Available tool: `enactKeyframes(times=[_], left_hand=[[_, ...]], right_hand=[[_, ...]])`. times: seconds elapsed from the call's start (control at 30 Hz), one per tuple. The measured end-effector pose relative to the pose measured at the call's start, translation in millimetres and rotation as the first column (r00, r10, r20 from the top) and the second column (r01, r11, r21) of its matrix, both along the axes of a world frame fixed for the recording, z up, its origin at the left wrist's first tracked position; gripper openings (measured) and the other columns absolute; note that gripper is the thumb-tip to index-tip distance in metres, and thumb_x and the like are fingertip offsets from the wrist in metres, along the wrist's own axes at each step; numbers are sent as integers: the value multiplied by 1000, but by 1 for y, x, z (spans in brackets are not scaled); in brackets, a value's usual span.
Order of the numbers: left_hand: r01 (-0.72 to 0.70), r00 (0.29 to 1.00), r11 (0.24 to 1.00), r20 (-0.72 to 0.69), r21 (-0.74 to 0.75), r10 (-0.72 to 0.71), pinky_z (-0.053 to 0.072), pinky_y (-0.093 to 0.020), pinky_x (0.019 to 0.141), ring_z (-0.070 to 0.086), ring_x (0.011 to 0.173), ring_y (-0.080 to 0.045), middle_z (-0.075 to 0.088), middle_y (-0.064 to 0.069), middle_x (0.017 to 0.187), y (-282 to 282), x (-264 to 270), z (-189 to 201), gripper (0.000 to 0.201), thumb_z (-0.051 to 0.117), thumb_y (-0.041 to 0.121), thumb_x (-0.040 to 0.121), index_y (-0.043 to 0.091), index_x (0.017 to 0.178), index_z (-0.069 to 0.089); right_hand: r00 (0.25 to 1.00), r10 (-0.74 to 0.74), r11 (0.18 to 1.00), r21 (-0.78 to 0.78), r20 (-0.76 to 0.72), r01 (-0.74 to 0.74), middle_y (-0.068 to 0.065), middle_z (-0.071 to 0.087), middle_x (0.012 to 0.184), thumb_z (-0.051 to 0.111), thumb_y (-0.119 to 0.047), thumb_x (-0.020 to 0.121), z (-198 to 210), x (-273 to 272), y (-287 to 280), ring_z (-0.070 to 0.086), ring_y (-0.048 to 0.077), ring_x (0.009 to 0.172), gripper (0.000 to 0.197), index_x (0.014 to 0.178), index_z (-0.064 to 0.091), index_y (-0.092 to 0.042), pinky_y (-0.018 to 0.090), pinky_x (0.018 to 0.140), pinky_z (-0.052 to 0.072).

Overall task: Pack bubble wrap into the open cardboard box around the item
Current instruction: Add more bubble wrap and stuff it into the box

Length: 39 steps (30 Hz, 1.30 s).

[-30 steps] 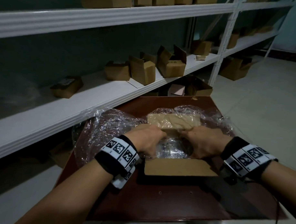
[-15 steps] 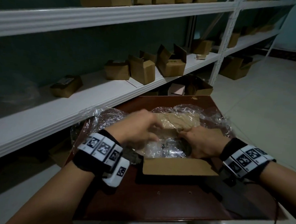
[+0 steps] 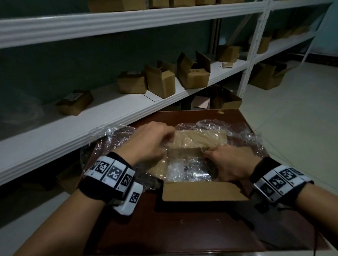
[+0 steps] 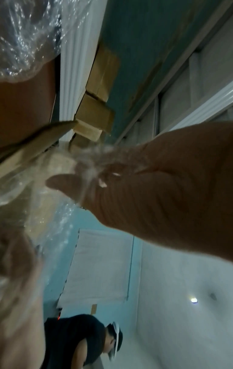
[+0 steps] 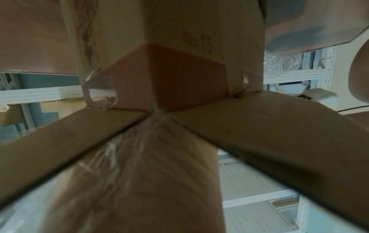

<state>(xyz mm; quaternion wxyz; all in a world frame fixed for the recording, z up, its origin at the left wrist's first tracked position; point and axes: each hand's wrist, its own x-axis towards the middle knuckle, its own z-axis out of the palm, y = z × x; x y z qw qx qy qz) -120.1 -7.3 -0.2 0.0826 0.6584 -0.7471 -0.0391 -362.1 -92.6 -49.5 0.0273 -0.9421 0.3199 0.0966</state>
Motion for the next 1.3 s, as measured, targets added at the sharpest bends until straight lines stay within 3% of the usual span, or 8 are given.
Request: enactKeyframes(times=[0.1,0.23,0.43,0.8,1.0,1.07,1.17,1.3], left_hand=[[102,992,994,-82,42,-98,54,-28,83,63,92,-7,67,17,100,-3,-13,-7,26,86,21,81,33,100,72],[106,994,947,2,303,-112,47,-22,87,64,105,-12,71,9,117,-5,-28,-23,59,91,34,76,27,130,70],[49,992,899,87,435,-96,58,-31,82,63,90,-17,61,7,95,-9,-37,-30,56,86,20,80,21,131,62],[63,970,731,131,679,-205,51,-48,105,58,126,-35,55,-17,145,-11,-51,-39,54,45,4,99,4,153,40],[118,991,820,-21,561,-129,46,-36,110,54,135,-22,54,-2,153,-7,-38,-13,62,65,20,101,23,158,42],[113,993,872,-73,476,-89,46,-33,111,58,131,-16,60,2,147,-4,-27,-4,67,78,28,92,26,153,50],[54,994,952,-106,300,-23,57,-32,96,72,98,-10,78,3,110,4,-15,13,32,83,32,87,21,117,80],[8,1000,965,-19,262,-3,56,-29,70,66,71,-9,69,9,77,12,-15,13,17,87,33,83,17,86,82]], right_hand=[[1000,3,1000,7,12,-3,1,62,118,71,-33,87,0,0,0,60,21,101,52,135,53,-22,27,86,53],[1000,0,1000,15,29,0,1,65,115,72,-38,84,2,0,3,62,21,98,50,130,57,-24,28,85,55],[1000,-10,1000,22,2,10,2,66,120,72,-39,82,5,0,6,64,23,105,57,134,56,-22,33,91,57],[1000,-7,999,42,-7,7,2,67,117,71,-37,81,12,0,10,64,22,105,54,131,59,-22,36,92,58],[1000,-14,999,42,0,14,1,66,116,73,-42,80,9,-1,8,63,21,102,59,133,58,-21,34,91,58],[1000,-11,999,40,0,11,1,66,113,72,-41,81,9,-2,7,63,21,100,55,130,59,-20,33,88,57],[1000,-10,999,40,-8,11,1,66,110,70,-43,79,7,-2,5,65,22,99,54,128,60,-21,34,86,58],[1000,-11,999,40,-11,11,2,67,113,73,-45,81,6,-2,3,64,23,101,56,130,59,-20,33,89,57]])
